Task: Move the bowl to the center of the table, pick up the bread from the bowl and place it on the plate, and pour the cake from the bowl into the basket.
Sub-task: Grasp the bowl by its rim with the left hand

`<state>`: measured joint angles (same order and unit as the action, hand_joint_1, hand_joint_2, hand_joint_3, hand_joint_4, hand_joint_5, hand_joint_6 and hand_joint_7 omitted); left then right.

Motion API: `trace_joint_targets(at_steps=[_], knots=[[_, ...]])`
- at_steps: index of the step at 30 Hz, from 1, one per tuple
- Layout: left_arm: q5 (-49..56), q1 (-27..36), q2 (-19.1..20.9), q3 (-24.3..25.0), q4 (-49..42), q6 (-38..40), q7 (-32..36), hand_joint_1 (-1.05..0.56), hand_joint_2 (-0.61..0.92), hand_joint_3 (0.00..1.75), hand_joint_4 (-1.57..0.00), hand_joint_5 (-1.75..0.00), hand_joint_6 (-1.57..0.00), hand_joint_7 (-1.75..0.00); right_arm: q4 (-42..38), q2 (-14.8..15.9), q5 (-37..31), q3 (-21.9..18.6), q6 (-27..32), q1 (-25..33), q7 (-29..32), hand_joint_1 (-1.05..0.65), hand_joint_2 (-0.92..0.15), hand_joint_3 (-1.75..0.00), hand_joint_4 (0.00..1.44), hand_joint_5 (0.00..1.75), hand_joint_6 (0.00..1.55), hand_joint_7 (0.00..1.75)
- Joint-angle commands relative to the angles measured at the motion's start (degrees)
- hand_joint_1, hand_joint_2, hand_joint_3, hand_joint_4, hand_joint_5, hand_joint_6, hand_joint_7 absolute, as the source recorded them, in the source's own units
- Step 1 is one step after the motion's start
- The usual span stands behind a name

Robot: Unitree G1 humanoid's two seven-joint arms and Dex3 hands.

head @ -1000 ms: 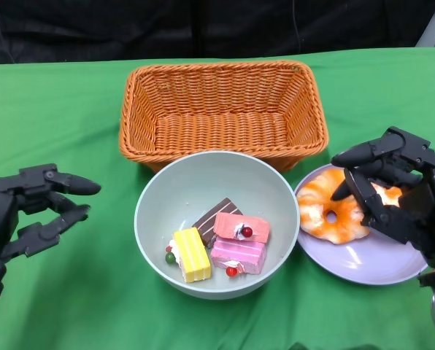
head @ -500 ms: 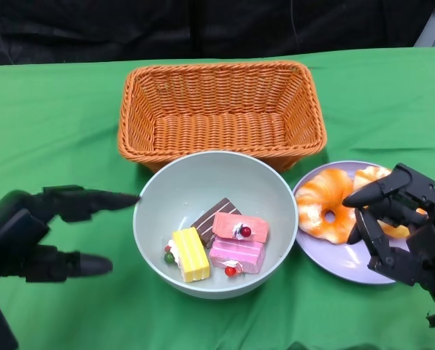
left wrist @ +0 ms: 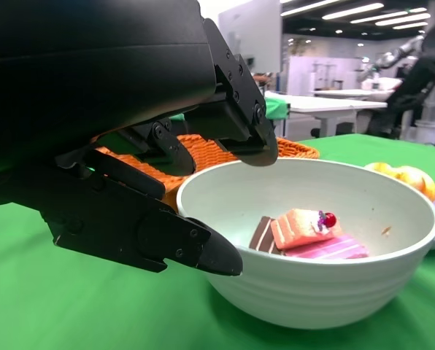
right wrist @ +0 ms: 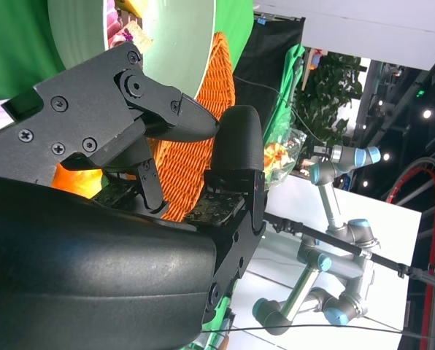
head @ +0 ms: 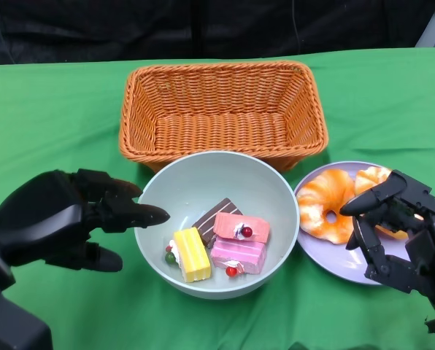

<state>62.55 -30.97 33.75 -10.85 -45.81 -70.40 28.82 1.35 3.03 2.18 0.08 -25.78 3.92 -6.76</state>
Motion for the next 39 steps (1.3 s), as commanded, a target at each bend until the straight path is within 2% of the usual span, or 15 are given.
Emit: trace_joint_targets(at_steps=[1,9,17,23,28,39], knots=[[3.2,-4.2,1.9,-6.0,-2.9,0.2,6.0,-0.48,0.89,0.0,-0.82,-0.06,-0.8,-0.04,0.0,-0.1,0.1,-0.3,-0.1,0.1,0.4,-0.1,-0.61,-0.96,0.69,1.56,0.68,1.28],[7.7,-11.9,2.0,-19.0,-8.7,0.9,14.2,-0.45,0.88,0.01,-0.91,-0.06,-0.87,-0.04,0.3,-0.8,-0.4,0.0,0.1,0.4,0.7,-0.12,-0.61,-0.96,0.7,1.55,0.69,1.27],[11.4,-17.5,1.0,-29.4,-12.3,3.3,22.7,-0.38,0.87,0.0,-1.03,-0.06,-0.98,-0.04,1.3,-1.1,-1.3,0.3,0.7,1.2,1.4,-0.12,-0.61,-0.95,0.7,1.54,0.69,1.26],[13.6,-20.8,0.1,-35.8,-14.3,5.6,28.8,-0.39,0.88,0.01,-1.06,-0.04,-1.02,-0.03,1.4,-1.5,-1.5,0.7,0.8,1.5,1.6,-0.11,-0.64,-0.9,0.7,1.53,0.69,1.24],[14.1,-22.1,-1.0,-39.6,-15.9,6.2,32.7,-0.38,0.88,0.0,-1.07,-0.03,-1.04,-0.03,1.1,-1.7,-1.6,0.9,0.7,1.4,1.6,-0.12,-0.65,-0.87,0.71,1.53,0.7,1.24],[13.7,-23.6,-3.4,-44.1,-17.1,6.3,32.1,-0.36,0.86,0.0,-1.1,-0.03,-1.08,-0.02,1.3,-1.9,-2.1,0.9,0.9,1.6,1.8,-0.13,-0.65,-0.87,0.71,1.51,0.72,1.21]])
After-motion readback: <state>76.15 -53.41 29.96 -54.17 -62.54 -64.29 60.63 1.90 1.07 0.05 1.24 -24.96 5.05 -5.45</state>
